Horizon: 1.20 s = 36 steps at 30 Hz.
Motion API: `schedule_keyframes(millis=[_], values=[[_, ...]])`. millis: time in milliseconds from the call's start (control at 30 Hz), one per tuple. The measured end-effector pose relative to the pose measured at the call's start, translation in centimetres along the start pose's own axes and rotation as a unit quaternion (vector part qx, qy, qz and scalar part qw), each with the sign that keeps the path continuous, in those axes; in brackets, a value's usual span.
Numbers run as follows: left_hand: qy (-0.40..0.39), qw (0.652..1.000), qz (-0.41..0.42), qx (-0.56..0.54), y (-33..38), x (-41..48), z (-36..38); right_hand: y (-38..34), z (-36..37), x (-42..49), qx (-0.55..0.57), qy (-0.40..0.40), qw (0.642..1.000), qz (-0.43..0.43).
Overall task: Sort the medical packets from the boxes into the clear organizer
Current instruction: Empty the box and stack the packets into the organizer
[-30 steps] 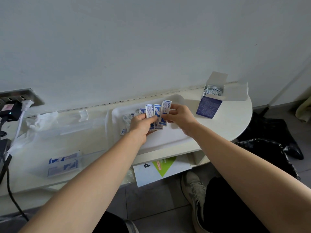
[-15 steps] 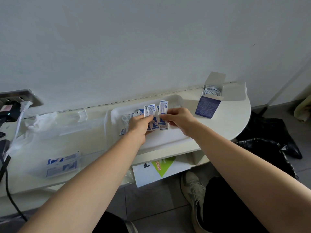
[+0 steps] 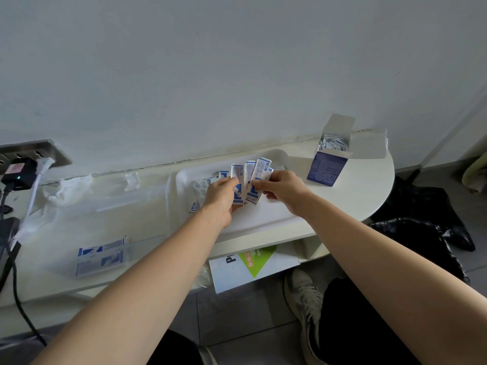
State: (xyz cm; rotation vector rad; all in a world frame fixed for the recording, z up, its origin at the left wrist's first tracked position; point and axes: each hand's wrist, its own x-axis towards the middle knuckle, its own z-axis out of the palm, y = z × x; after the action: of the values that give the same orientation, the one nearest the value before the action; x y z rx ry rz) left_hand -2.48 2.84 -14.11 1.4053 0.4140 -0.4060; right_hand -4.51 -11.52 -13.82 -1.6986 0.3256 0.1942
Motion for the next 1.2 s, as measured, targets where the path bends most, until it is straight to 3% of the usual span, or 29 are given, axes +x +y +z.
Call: schedule_keyframes(millis=[167,433,667,900,1033,1200], values=[[-0.061,0.998,0.001,-0.022,0.1,-0.7,0.8,0.1,0.6,0.2,-0.036,-0.024,0.999,-0.015],[0.015,0.999,0.038,-0.010,0.0,-0.1,0.1,-0.1,-0.6,0.0,0.009,-0.020,1.000,-0.007],[-0.030,0.999,-0.001,-0.020,0.2,-1.3,1.7,-0.1,0.7,0.1,-0.075,-0.029,0.996,-0.031],[-0.023,0.998,0.046,0.028,0.0,-0.8,1.2,-0.4,-0.3,0.3,-0.041,-0.021,0.999,-0.024],[0.027,0.998,0.058,0.028,-0.4,-0.4,1.0,-0.5,-0.4,-0.1,0.019,-0.025,0.999,-0.030],[-0.029,0.999,0.037,0.003,-0.3,-0.7,1.3,-0.5,0.0,-0.4,-0.042,-0.031,0.998,-0.033]])
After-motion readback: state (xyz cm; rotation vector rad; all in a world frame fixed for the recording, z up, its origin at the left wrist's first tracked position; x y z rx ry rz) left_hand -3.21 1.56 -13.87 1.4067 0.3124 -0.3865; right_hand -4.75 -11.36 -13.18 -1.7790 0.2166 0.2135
